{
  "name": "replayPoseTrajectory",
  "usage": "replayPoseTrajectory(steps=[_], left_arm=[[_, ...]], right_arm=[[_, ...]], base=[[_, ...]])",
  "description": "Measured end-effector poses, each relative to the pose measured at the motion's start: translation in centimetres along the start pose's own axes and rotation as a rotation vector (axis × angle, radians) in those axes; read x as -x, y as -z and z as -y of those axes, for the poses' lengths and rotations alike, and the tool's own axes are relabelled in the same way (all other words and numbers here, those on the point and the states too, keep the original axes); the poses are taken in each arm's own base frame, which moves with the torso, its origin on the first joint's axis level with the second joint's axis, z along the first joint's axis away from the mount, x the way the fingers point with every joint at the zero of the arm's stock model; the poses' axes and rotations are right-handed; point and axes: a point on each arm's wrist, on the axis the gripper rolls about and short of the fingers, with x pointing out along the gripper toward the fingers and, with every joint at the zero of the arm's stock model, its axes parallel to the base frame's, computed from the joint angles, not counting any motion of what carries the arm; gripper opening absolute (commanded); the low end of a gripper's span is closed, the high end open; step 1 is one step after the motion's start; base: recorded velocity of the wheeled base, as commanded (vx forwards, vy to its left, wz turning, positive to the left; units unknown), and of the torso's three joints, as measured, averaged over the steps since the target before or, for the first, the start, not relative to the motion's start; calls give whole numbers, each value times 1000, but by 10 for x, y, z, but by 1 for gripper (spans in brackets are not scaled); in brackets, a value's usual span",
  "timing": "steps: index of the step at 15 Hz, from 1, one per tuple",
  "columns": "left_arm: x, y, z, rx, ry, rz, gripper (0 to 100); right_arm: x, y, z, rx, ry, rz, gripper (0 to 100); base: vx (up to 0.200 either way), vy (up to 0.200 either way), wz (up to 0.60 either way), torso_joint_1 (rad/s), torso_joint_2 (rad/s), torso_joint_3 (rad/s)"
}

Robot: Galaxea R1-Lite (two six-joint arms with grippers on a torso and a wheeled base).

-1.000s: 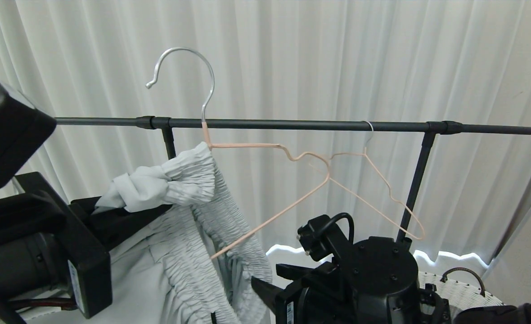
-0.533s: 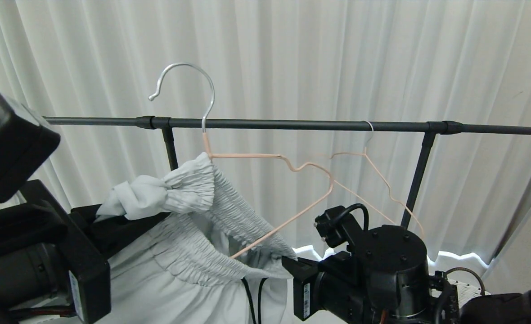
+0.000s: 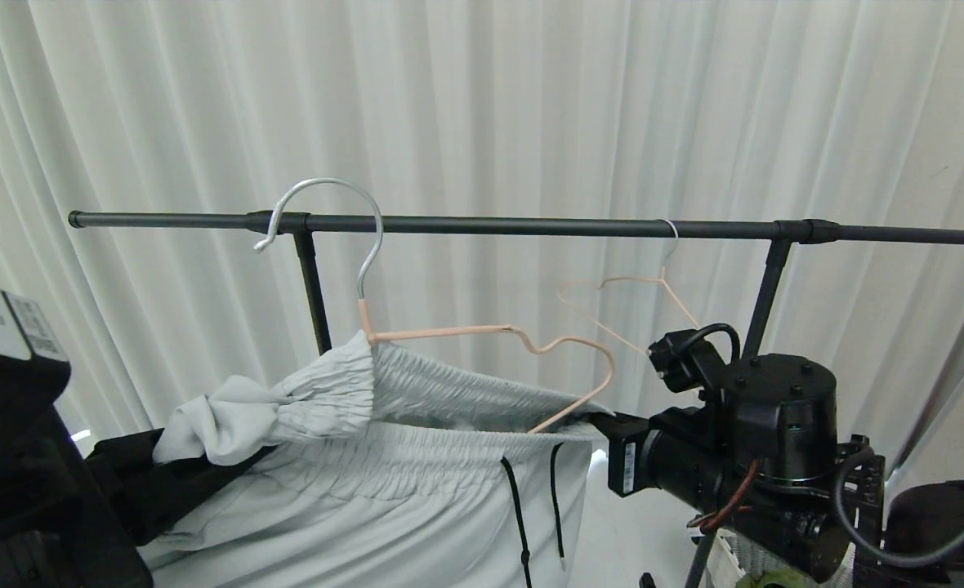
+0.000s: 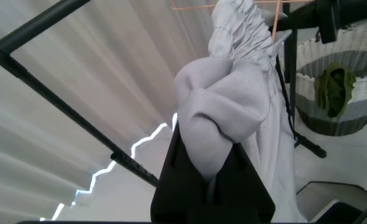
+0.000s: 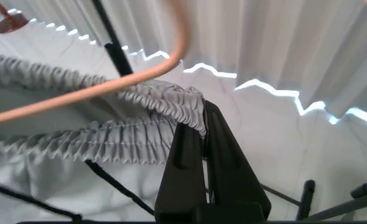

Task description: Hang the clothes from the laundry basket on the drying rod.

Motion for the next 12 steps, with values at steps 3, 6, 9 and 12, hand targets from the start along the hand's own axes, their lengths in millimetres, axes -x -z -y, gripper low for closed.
replayPoseTrajectory(steps=[3, 6, 9, 12], left_arm=[[5, 10, 4, -79, 72, 11, 0], [5, 22, 9, -127, 120, -6, 0], [3, 34, 13, -141, 136, -43, 0], [0, 50, 18, -196, 159, -95, 0]], right_arm=[[-1, -6, 13, 5, 39, 15, 0], [2, -11, 25, 19, 37, 14, 0], [7, -11, 34, 60, 49, 8, 0], [9, -11, 37, 83, 56, 8, 0]], base=[[0, 0, 0, 0, 0, 0], [0, 0, 0, 0, 0, 0], [0, 0, 0, 0, 0, 0], [0, 0, 0, 0, 0, 0]])
